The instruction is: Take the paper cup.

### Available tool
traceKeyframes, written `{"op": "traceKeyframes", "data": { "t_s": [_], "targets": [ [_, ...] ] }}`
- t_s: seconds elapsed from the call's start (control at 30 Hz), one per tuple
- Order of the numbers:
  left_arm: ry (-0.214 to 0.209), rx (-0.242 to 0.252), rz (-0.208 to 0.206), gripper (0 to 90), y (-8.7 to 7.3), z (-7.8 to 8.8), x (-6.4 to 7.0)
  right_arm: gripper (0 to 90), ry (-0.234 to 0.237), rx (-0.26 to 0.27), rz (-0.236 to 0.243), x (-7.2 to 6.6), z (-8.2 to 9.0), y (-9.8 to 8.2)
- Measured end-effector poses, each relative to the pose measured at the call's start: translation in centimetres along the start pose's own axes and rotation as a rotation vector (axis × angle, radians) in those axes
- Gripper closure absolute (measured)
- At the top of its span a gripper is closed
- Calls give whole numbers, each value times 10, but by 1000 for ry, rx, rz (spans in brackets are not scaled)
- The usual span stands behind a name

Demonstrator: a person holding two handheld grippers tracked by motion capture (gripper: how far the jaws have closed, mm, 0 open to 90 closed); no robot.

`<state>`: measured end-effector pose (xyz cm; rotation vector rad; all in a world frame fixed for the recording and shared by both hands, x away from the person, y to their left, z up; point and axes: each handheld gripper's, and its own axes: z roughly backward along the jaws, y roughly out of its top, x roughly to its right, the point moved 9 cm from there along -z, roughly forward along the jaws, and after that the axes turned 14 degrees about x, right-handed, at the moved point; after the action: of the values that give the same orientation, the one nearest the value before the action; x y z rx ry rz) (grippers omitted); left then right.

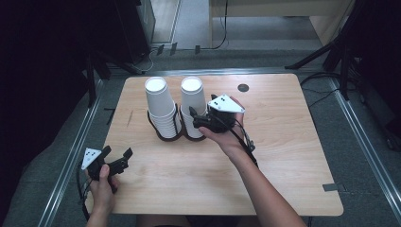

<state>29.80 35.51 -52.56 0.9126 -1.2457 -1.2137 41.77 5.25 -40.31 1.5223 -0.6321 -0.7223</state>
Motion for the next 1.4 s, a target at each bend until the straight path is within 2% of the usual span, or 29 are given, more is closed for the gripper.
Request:
{"op": "traceKeyframes", "data": {
  "t_s": [0.17,0.3,0.4,0.63,0.7,0.73,0.8,0.93,1.0,1.03,1.1,1.13,1.2,1.33,1.4],
  "targets": [
    [1,1,6,25,0,0,0,179,2,17,-9,-6,-14,3],
    [-1,0,9,26,0,-1,0,188,-6,18,-10,-6,-21,4],
    [-3,-4,5,25,0,0,0,204,-10,40,-18,-5,-30,10],
    [-6,-5,8,25,0,-1,0,199,-14,40,-12,-6,-38,14],
    [-6,-5,9,25,0,-1,0,193,-14,38,-21,-6,-40,15],
    [-5,-5,10,26,0,-1,0,152,-20,40,-26,-6,-42,16],
    [-4,-5,8,25,0,-1,0,131,-26,38,-23,-7,-43,17],
    [-4,-6,9,25,0,-1,0,119,-40,39,-47,-8,-49,19],
    [-4,-7,9,25,0,-1,0,118,-30,38,-44,-10,-52,20],
    [-6,-9,8,26,-1,-1,0,131,-37,37,-21,-12,-55,21],
    [-6,-9,8,26,-1,-1,0,150,-42,37,-16,-13,-56,21],
    [-7,-11,10,26,-1,-1,0,204,-52,42,-5,-12,-57,22],
    [-6,-10,11,26,-1,-1,0,222,-66,45,0,-10,-57,22],
    [-7,-11,11,25,-1,-2,0,230,-52,54,-11,-10,-56,24],
    [-7,-11,14,26,-1,-2,0,232,-45,80,-11,-11,-55,29]
  ]
}}
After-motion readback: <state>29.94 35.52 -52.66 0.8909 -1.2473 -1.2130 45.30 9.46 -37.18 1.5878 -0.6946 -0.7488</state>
